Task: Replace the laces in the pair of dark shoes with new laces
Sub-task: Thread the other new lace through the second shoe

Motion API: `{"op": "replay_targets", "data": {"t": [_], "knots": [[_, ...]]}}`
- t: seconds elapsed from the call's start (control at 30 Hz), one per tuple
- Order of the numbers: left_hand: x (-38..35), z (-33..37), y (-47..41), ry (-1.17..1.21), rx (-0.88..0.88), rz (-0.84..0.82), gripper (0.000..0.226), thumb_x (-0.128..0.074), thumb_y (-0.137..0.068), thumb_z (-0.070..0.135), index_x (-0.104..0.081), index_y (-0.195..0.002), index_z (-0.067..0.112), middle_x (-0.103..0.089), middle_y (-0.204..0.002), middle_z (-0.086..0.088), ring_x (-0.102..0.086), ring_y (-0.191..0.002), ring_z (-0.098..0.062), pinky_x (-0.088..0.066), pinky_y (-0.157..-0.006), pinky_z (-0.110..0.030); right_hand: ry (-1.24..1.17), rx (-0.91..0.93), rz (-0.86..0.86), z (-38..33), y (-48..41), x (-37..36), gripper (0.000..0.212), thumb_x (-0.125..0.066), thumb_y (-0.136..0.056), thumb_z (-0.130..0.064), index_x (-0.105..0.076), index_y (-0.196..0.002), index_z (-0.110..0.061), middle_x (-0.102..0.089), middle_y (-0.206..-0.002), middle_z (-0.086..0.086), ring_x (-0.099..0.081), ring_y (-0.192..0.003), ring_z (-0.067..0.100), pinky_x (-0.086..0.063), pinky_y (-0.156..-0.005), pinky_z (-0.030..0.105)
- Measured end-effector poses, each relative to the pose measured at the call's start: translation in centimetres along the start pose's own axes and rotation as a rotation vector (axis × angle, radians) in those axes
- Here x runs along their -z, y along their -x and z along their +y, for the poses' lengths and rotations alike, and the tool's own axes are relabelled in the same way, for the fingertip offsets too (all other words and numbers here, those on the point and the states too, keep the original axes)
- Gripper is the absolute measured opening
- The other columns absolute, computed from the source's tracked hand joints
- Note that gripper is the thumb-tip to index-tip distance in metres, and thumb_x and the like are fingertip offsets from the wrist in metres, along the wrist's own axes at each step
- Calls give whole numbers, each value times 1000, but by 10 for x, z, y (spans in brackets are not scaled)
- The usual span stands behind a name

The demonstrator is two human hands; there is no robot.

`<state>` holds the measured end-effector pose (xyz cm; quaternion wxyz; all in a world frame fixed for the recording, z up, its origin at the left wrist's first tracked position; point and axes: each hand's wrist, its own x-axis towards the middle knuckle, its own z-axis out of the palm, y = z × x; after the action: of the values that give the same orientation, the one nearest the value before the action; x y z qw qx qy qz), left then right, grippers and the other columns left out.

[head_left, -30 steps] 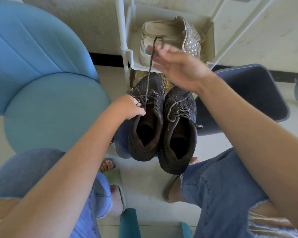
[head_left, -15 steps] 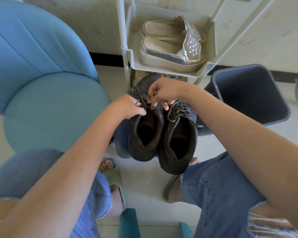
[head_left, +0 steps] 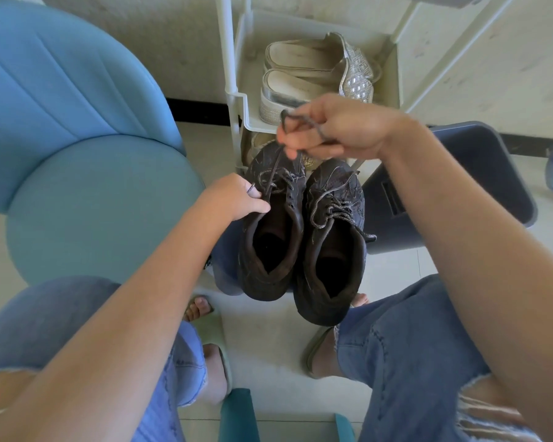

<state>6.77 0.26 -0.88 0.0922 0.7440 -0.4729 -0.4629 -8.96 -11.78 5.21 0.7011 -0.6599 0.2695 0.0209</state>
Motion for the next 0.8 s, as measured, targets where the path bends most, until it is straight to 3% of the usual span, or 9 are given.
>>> {"op": "replay_targets", "data": {"t": [0.03,0.13,0.23,0.37,0.47,0.57,0.63,0.73,0.8], "knots": [[0,0,0,2,2,-3,15,-70,-83,26,-59,-92,26,-46,-66,2,-37,-66,-19,-30,-58,-23,-38,39,-4,-1,5,4,6,-57,-86,-9,-60,-91,-9,-68,-75,-4,-36,-36,-1,-28,-43,13],[2,1,-1,-3,13,-3,14,-68,-85,25,-55,-91,25,-42,-64,10,-40,-57,-11,-29,-54,-19,-63,70,30,3,15,18,6,-60,-84,-13,-61,-89,-10,-69,-78,-1,-37,-35,-1,-27,-45,14],[-1,1,-3,-25,23,-25,20,-64,-86,22,-44,-89,21,-32,-61,1,-27,-56,-16,-25,-59,-26,-104,26,132,9,16,27,8,-59,-82,-12,-63,-89,-10,-67,-78,1,-40,-38,0,-22,-48,17],[-2,1,-4,-36,19,-3,19,-64,-84,23,-45,-87,21,-42,-79,-3,-32,-67,-19,-28,-70,-27,-246,140,101,9,22,34,3,-69,-81,-16,-68,-80,-19,-64,-67,-5,-40,-48,6,-31,-71,15],[-1,0,-4,-45,30,-8,15,-64,-83,26,-51,-86,21,-46,-89,1,-37,-68,-20,-31,-69,-28,-330,269,-53,2,27,33,12,-75,-77,-25,-68,-85,-20,-67,-76,-1,-42,-38,-3,-36,-44,6],[-3,1,-5,-77,38,-1,14,-64,-83,27,-56,-83,15,-52,-81,0,-40,-68,-22,-34,-70,-29,-340,249,-31,2,24,33,10,-72,-80,-21,-67,-88,-19,-69,-83,0,-47,-42,-2,-36,-41,8],[-3,2,-3,-74,53,17,16,-65,-83,27,-59,-81,12,-46,-65,-2,-41,-65,-22,-34,-68,-29,-151,97,128,8,24,37,12,-68,-80,-16,-64,-91,-14,-72,-90,1,-58,-54,3,-41,-46,10],[-2,3,-1,-102,56,22,23,-64,-84,27,-52,-72,12,-38,-59,-3,-37,-61,-21,-31,-66,-30,384,-192,324,26,21,41,6,-68,-85,-14,-68,-89,-19,-71,-88,-4,-67,-69,0,-51,-64,10],[-2,5,0,-133,67,15,28,-64,-85,28,-51,-70,9,-44,-65,-6,-42,-66,-24,-34,-67,-30,425,-239,453,36,16,40,3,-71,-83,-19,-68,-84,-19,-66,-82,-6,-61,-71,3,-48,-69,16]]}}
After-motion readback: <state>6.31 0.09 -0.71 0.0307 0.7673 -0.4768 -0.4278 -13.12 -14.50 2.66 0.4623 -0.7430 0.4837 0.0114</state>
